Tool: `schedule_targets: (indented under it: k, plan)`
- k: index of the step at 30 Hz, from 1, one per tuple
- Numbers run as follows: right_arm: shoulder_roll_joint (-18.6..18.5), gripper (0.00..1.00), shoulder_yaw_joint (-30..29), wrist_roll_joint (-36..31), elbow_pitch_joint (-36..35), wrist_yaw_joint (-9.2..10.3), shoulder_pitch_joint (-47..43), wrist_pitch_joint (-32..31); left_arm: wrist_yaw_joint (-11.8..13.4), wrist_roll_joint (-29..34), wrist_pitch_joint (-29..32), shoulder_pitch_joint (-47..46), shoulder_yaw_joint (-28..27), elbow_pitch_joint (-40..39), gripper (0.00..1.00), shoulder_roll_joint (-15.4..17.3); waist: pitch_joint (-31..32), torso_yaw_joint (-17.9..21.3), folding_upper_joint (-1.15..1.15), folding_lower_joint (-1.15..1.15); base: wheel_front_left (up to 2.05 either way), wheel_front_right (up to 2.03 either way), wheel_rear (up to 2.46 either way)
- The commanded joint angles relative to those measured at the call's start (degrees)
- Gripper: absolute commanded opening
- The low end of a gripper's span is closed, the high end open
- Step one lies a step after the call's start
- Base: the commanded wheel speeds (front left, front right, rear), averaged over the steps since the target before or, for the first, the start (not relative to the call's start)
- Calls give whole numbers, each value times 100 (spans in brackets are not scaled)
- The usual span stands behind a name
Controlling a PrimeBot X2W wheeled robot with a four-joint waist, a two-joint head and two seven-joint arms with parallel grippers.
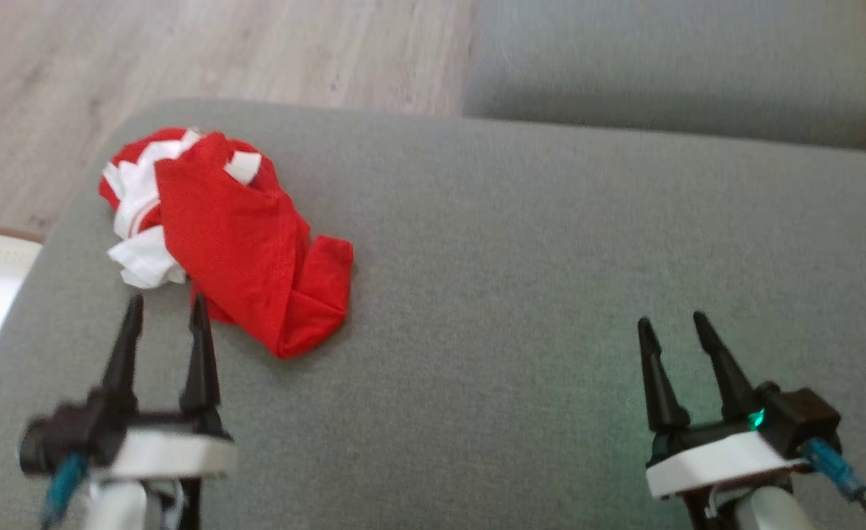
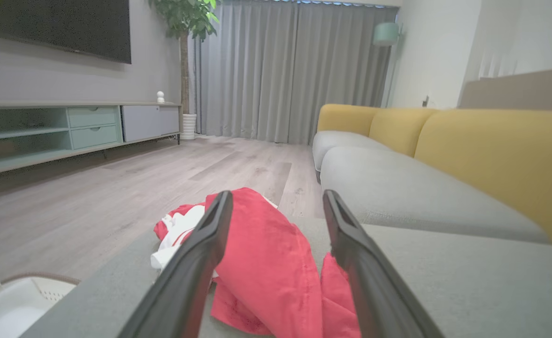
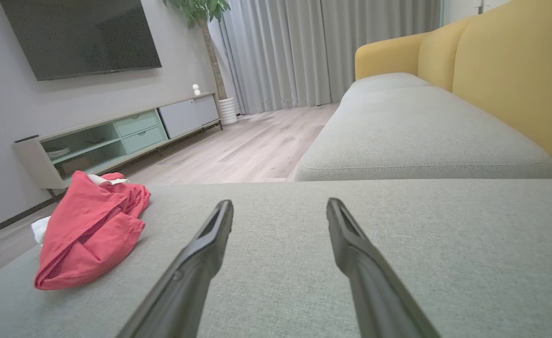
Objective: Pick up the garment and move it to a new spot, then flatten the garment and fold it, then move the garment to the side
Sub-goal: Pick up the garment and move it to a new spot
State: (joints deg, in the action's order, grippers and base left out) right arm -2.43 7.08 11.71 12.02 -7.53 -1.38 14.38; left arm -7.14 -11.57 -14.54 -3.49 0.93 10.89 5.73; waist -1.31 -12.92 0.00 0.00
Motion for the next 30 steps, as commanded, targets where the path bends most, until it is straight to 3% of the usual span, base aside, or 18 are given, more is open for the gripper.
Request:
schedule_targets:
  k: [1,8,21,29,30]
  plan:
    - [-44,100,91,-50,-222,4,342,62,-14,68,-46,-442,-135,-52,100,200,-188,66,0,0,0,0,0]
    - [-44,100,-116,-260,-347,4,621,62,-32,237,594,-2123,429,1326,100,1153,-806,239,0,0,0,0,0]
    - [-44,100,-84,-322,-486,4,1159,62,-34,-847,2200,-4542,1888,3738,100,2507,-1730,892,0,0,0,0,0]
    - [-44,100,-130,-341,-524,4,1213,62,-35,-1253,2390,-4821,2220,4484,100,2613,-1856,1071,0,0,0,0,0]
    - [-44,100,-133,-348,-527,4,1218,62,-35,-1324,2426,-4831,2276,4552,16,2604,-1858,1080,0,0,0,0,0]
